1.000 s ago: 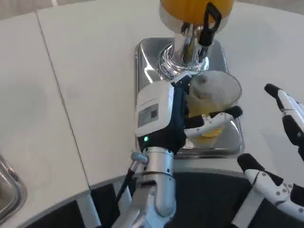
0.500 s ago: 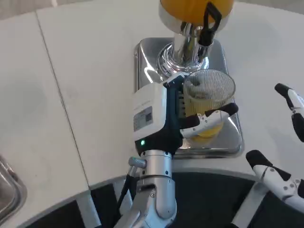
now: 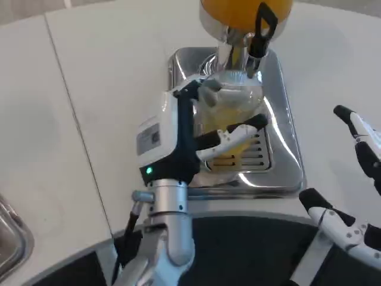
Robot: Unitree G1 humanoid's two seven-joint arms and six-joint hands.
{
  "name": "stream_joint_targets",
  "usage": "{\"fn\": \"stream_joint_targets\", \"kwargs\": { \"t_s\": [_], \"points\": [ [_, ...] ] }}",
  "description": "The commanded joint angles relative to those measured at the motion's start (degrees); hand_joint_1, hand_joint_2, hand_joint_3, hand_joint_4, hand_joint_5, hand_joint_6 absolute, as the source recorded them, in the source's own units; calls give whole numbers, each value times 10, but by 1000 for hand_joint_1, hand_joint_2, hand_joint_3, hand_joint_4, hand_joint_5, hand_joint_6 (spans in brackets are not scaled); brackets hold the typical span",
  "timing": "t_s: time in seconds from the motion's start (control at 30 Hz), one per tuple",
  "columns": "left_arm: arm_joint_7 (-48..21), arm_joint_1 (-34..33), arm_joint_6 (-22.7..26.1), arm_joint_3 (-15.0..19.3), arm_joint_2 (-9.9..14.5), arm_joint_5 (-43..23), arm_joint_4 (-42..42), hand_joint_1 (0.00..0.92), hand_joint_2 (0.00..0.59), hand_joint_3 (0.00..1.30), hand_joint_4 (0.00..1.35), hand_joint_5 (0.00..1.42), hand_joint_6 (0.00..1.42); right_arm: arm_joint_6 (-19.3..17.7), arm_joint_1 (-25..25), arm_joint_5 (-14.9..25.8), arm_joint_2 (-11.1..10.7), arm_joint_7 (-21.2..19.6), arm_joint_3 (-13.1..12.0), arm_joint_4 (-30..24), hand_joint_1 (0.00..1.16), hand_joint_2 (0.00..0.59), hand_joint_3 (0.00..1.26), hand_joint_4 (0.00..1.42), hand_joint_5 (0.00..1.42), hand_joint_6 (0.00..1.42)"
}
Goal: Grasp the cup under the faucet to collect the drink, then remove the cup.
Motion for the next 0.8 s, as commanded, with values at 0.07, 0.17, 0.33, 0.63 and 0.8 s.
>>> {"fn": "stream_joint_targets", "kwargs": {
  "t_s": [0.07,0.17,0.33,0.63,0.8],
  "points": [
    [1,23,-11,1,17,7,-38,675,42,1140,1172,1424,1424,8,3,-1,-6,-8,17,-7,429,388,0,0,0,15],
    [1,36,-14,4,32,10,-52,683,30,1141,1172,1424,1424,9,4,-2,-6,-12,26,-6,430,388,0,0,0,16],
    [2,51,-19,18,60,9,-74,684,17,1141,1157,1424,1424,8,5,-7,-8,-16,37,-4,431,388,0,0,0,28],
    [-9,105,-24,50,110,5,-135,690,5,1141,1171,1424,1424,10,-4,-10,-14,-20,53,4,432,388,0,0,0,31],
    [-22,154,-37,80,146,0,-185,687,0,1141,1175,1424,1424,9,-6,-12,-20,-21,56,6,432,388,0,0,0,31]
  ]
}}
